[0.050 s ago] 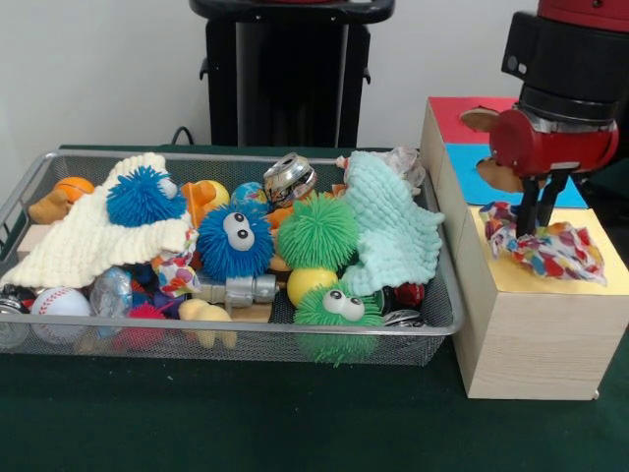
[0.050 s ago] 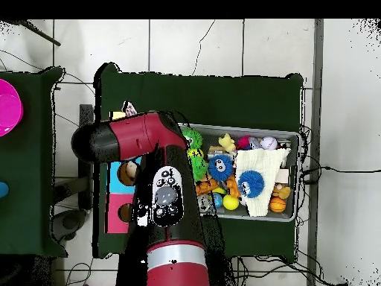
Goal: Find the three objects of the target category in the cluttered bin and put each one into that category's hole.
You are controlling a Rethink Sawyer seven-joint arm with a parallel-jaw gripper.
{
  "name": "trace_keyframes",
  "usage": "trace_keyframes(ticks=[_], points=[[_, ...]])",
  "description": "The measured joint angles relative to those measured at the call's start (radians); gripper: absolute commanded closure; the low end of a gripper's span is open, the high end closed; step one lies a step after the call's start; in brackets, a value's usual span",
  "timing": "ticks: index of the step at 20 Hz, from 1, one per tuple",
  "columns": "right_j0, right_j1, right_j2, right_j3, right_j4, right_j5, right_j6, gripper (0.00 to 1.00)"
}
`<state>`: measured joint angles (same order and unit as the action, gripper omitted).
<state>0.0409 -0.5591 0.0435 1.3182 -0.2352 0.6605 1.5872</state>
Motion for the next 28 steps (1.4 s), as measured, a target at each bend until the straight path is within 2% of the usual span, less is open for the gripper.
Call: trace_keyframes(ticks=[20,28], points=[[0.062,0.006,0.0,0.026,-0.013,-0.035,0.0,1.0],[0.062,0.014,-0.003,0.026,-0.013,-0.054,0.0,1.0]])
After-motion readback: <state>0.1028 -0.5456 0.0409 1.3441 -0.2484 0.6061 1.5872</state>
